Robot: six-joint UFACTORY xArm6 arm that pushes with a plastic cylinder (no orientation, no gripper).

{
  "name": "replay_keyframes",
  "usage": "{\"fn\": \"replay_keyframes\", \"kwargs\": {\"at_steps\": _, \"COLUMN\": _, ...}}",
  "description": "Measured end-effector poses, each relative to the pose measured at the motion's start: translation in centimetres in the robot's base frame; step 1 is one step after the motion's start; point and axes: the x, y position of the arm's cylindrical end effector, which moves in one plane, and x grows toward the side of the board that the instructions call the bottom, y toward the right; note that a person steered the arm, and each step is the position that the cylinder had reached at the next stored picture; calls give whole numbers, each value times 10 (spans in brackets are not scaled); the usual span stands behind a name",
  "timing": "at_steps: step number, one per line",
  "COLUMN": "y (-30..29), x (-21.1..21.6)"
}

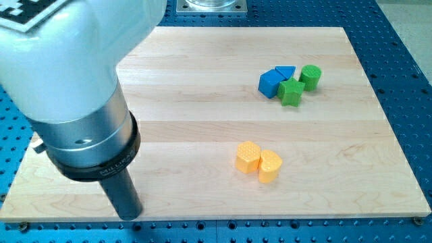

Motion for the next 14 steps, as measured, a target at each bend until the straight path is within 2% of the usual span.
{"fn": "replay_keyframes", "kwargs": {"at_steps": 1, "y": 57, "x": 0}}
{"fn": "replay_keyframes", "kwargs": {"at_steps": 2, "y": 169, "x": 0}}
{"fn": "replay_keyframes", "kwargs": {"at_steps": 3, "y": 231, "x": 0}}
{"fn": "replay_keyframes", "kwargs": {"at_steps": 4, "y": 258, "x": 0}}
{"fn": "replay_keyframes", "kwargs": {"at_steps": 6, "y": 239, "x": -111}}
{"fn": "replay_keyframes", "kwargs": {"at_steps": 7, "y": 209, "x": -125}}
{"fn": "replay_keyframes", "kwargs": {"at_steps": 8, "y": 238, "x": -117}}
{"fn": "replay_keyframes", "kwargs": {"at_steps": 9, "y": 271, "x": -77}}
{"fn": "replay_keyframes", "kwargs": {"at_steps": 10, "y": 265, "x": -45}}
{"fn": "replay_keyframes", "kwargs": {"at_steps": 11, "y": 213, "x": -32}}
{"fn": "replay_keyframes", "kwargs": {"at_steps": 12, "y": 180, "x": -32}}
{"fn": "replay_keyframes", "kwargs": {"at_steps": 14, "y": 170, "x": -34}}
